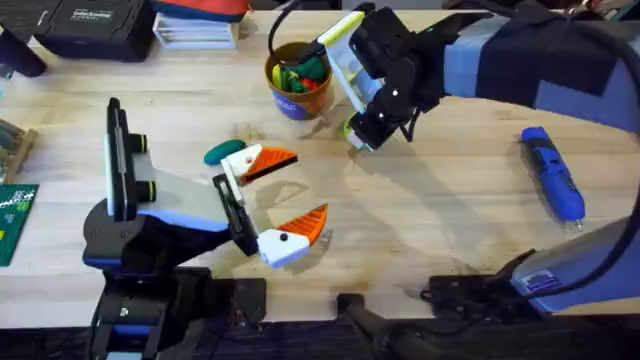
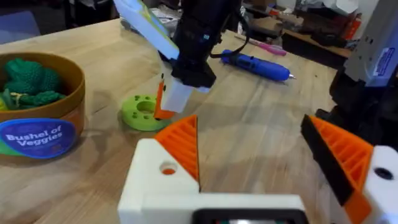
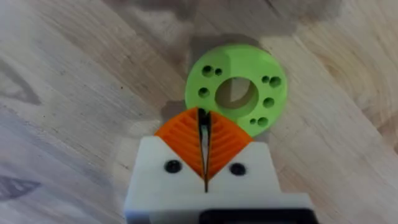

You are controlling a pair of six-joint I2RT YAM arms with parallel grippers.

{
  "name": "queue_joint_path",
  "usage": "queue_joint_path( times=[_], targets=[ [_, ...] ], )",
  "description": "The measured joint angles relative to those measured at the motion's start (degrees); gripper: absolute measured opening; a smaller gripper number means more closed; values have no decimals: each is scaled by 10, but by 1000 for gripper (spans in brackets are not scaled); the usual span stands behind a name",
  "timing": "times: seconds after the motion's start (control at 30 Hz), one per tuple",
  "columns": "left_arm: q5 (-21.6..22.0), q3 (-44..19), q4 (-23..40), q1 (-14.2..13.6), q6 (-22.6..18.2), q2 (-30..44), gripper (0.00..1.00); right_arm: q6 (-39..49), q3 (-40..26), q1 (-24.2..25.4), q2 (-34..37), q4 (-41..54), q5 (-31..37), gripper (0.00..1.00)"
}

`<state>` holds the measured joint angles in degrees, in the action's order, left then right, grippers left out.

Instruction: Pick up the gripper from the table and insert it into the empty holder that is missing its gripper. Then pick up a screw, insert it into the mounting hole, and use the screwdriver to tighten it. Finally, clean up the table by picking up the vegetable and placing it into the bucket.

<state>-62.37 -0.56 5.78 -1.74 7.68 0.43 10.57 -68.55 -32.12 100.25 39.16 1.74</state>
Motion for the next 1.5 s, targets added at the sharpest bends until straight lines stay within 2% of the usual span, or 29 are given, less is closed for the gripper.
queue_joint_path(
  times=[0.37, 0.47, 0.67, 0.87, 1.1, 1.23, 1.5],
  targets=[
    [0, 0, 0, 0, 0, 0, 986, 0, -22, 0, -4, 35, 0, 6],
    [0, 0, 0, 0, 0, 0, 986, 0, -55, 0, -17, 72, 0, 6],
    [0, 0, 0, 0, 0, 0, 986, 0, -163, -7, -31, 176, -3, 6],
    [0, 0, 0, 0, 0, 0, 987, -1, -274, -54, -31, 257, -30, 6],
    [0, 0, 0, 0, 0, 0, 986, -17, -365, -140, -30, 287, -44, 6],
    [0, 0, 0, 0, 0, 0, 986, -34, -412, -171, -15, 310, -69, 6],
    [-1, 0, 0, 0, -2, 0, 986, -55, -427, -196, 19, 316, -87, 6]
  ],
)
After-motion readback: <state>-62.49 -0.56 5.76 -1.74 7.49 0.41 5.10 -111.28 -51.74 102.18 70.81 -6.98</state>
